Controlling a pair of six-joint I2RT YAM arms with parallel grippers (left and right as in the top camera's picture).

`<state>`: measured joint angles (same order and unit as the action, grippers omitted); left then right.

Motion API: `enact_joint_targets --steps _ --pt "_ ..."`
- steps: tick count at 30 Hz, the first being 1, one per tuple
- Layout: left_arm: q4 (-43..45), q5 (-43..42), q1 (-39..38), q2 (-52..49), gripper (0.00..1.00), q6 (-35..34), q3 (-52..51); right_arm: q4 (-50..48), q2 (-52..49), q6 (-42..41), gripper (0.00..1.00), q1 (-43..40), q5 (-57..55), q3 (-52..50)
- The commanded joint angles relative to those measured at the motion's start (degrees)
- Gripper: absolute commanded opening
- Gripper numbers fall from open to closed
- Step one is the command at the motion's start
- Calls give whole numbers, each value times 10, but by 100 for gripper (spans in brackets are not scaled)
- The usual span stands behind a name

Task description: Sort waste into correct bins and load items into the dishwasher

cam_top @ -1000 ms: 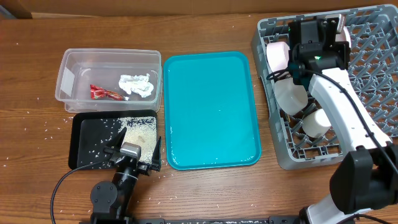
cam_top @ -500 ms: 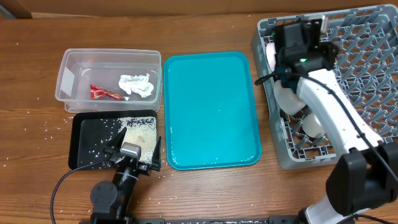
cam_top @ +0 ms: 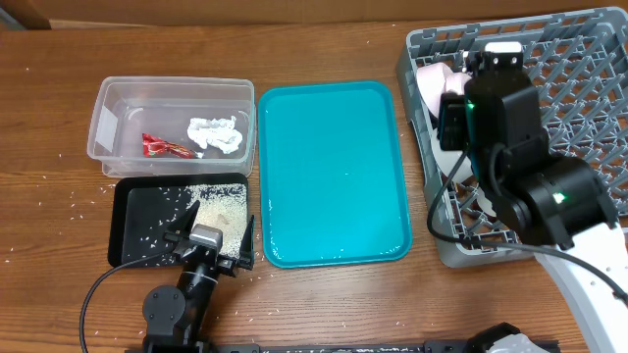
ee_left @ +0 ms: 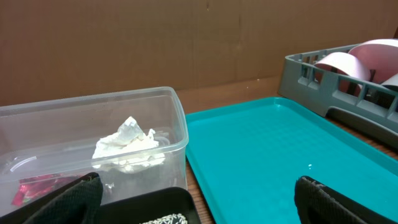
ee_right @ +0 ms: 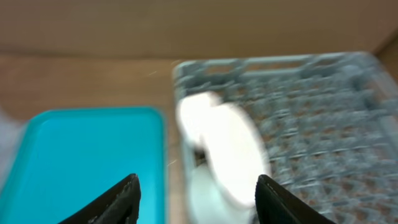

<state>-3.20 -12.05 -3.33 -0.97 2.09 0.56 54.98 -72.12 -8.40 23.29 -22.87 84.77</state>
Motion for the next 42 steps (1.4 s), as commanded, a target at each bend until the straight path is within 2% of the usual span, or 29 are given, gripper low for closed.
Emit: enact_joint_targets --steps 1,2,8,10,26,42 --pt "1 -9 4 3 100 5 -3 16 3 -9 62 2 137 4" --pt "1 -9 4 3 100 5 -3 23 3 -10 66 2 167 4" --pt "1 -9 4 3 100 5 -3 40 3 -26 73 2 308 4" --pt "1 -9 4 3 100 5 -3 43 4 -40 100 2 347 4" --pt "1 -9 4 3 100 5 -3 22 45 -56 100 75 390 4" --pt "1 -9 4 3 100 5 -3 24 45 -33 100 78 410 4"
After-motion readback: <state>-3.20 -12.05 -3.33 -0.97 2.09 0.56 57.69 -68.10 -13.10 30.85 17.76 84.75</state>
